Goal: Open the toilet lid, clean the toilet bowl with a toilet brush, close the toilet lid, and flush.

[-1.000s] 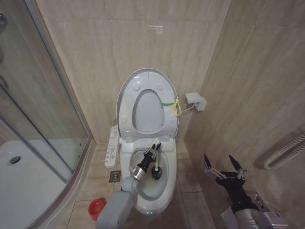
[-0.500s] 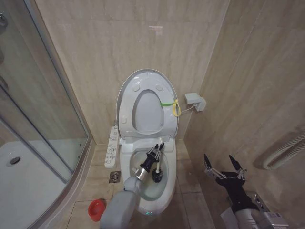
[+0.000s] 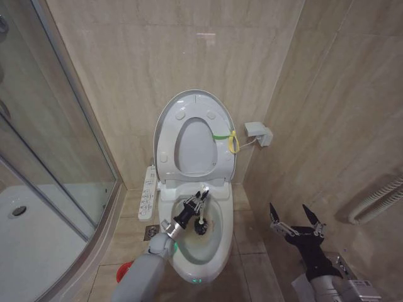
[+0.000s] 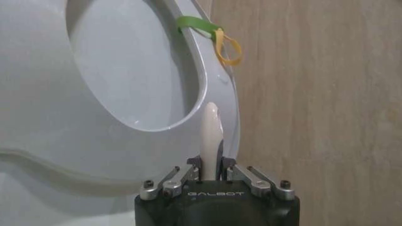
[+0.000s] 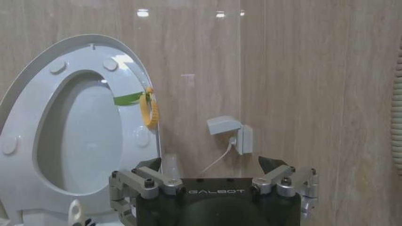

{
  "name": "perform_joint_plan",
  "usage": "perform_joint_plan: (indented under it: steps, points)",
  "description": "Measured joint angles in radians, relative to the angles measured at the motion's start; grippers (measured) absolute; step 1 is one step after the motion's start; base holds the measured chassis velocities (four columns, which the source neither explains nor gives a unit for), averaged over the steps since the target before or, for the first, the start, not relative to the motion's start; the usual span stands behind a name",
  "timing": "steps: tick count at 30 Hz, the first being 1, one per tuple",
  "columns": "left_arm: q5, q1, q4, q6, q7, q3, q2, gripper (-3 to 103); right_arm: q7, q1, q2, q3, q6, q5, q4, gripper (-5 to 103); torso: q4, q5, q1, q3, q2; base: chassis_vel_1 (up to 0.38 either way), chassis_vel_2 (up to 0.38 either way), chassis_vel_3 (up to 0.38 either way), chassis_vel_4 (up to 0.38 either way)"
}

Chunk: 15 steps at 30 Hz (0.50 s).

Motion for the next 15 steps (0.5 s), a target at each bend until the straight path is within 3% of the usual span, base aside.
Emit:
perform_joint_plan:
  steps: [11,15]
  points:
    - [0.025,0.142,-0.13,0.046,-0.014,-0.015,0.085,19,0.0,0.0,0.0,0.0,0.0,0.0,0.0,100,0.0001,0.0001,0.0,0.0,0.0,0.0,0.0,0.0,0.0]
    - [0.03,0.237,-0.215,0.066,-0.041,-0.051,0.149,19,0.0,0.0,0.0,0.0,0.0,0.0,0.0,100,0.0003,0.0002,0.0,0.0,0.0,0.0,0.0,0.0,0.0]
